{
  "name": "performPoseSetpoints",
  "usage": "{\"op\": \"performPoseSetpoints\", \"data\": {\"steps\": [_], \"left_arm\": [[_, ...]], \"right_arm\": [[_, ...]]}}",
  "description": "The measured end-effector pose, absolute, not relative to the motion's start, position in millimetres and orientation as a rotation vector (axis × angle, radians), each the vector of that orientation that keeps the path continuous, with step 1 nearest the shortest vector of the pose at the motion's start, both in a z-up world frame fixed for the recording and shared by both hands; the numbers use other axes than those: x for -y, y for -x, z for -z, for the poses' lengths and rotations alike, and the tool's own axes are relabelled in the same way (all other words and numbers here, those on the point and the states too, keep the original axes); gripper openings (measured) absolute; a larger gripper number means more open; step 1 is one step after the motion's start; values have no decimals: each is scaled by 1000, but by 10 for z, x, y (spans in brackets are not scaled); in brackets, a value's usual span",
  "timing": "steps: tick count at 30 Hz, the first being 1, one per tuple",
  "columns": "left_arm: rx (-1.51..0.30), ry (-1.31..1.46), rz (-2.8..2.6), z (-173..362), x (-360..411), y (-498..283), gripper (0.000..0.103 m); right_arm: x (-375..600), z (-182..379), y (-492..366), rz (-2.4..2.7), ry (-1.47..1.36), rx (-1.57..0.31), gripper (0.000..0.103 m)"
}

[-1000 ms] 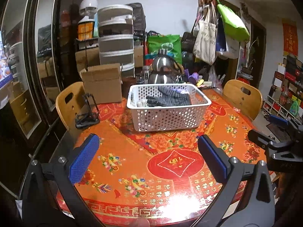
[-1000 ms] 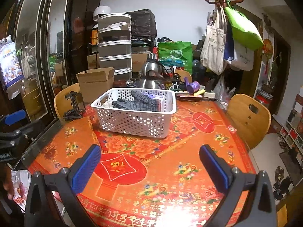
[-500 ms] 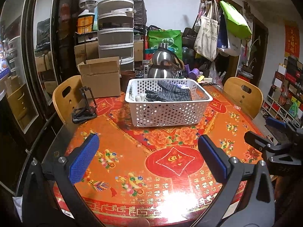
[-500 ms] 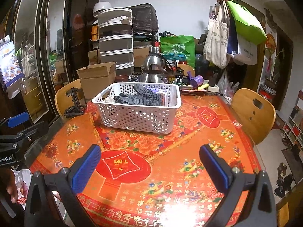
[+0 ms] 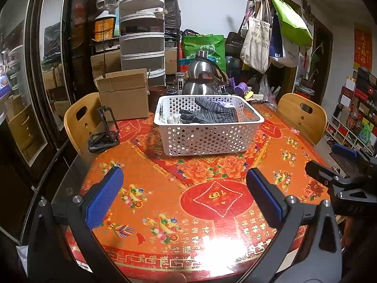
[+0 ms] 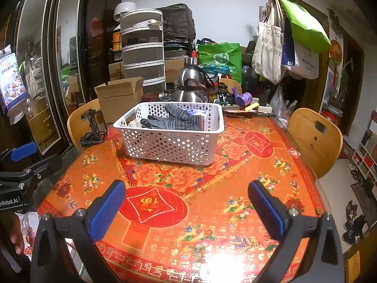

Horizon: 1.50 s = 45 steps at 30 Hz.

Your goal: Organize soft objects

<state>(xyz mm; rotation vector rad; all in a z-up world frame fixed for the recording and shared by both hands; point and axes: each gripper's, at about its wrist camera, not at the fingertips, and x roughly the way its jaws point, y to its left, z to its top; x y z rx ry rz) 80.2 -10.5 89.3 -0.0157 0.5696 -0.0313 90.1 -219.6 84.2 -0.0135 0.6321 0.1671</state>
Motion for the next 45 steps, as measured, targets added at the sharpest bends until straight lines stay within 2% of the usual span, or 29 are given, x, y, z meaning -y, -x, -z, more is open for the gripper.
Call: {"op": "performPoseSetpoints", "data": {"steps": [45], "left_arm": [[-582, 12, 54, -839, 122, -804, 103]], "right_arm": [[2232, -862, -861, -156, 27, -628, 103]]}}
